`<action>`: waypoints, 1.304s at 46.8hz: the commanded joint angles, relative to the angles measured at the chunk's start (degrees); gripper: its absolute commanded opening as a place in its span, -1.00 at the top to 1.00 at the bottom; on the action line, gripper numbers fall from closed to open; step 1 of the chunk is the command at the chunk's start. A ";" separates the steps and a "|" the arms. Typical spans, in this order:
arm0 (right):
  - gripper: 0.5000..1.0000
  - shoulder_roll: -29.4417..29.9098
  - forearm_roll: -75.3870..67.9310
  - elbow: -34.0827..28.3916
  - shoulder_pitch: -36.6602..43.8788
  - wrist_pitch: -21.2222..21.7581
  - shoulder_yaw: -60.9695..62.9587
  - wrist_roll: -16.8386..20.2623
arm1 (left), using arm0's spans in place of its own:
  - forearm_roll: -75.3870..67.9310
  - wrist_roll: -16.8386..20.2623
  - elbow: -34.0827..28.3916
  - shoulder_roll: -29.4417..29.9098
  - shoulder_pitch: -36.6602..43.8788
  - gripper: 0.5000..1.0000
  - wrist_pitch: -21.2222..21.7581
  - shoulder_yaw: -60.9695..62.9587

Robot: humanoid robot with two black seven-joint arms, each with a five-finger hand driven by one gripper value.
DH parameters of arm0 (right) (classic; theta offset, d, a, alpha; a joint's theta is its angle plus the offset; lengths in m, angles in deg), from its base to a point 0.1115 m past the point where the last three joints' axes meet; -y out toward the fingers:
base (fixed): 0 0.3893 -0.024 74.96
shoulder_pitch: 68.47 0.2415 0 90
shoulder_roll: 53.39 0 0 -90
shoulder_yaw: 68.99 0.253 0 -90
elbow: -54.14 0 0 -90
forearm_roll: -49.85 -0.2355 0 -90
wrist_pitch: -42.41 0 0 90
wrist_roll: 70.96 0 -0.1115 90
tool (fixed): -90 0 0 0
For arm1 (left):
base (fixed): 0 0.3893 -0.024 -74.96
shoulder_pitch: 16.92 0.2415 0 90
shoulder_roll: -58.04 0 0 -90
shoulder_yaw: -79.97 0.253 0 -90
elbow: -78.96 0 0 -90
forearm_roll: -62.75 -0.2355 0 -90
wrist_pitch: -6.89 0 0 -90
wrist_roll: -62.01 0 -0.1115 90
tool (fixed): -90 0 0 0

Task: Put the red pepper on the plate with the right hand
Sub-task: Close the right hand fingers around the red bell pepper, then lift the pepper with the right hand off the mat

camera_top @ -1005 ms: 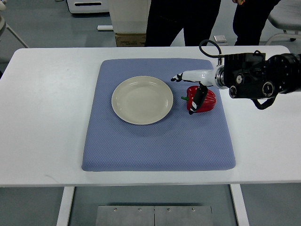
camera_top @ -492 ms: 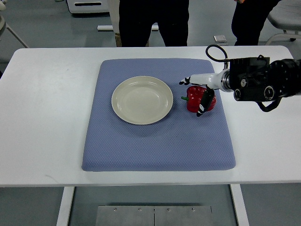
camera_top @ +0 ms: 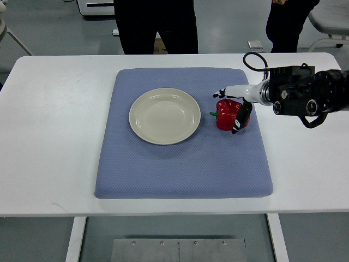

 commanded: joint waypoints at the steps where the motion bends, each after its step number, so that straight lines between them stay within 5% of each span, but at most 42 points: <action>1: -0.77 0.47 0.09 0.12 -0.30 0.57 -0.05 0.04 | 0.00 0.00 0.00 0.00 0.00 -1.00 0.00 0.00; 11: -0.53 0.73 0.09 1.79 -0.91 1.98 -0.13 0.13 | 0.00 0.00 0.00 0.00 0.00 -1.00 0.00 0.00; 15: 0.00 0.82 0.18 1.97 -0.91 2.42 -0.31 0.30 | 0.00 0.00 0.00 0.00 0.00 -1.00 0.00 0.00; 18: 0.91 1.00 0.27 2.05 -0.91 2.68 -1.71 0.30 | 0.00 0.00 0.00 0.00 -0.09 -1.00 0.00 0.00; 19: 1.00 1.26 0.27 2.05 -0.83 2.86 -2.24 0.13 | 0.00 0.00 0.00 0.00 0.00 -1.00 0.00 0.00; 46: 1.00 2.58 -4.22 2.05 3.12 3.47 -3.82 -3.48 | 0.00 0.00 0.00 0.00 0.00 -1.00 0.00 0.00; 61: 1.00 0.65 -3.86 1.44 13.84 12.08 -3.83 -5.50 | 0.00 0.00 0.00 0.00 0.00 -1.00 0.00 0.00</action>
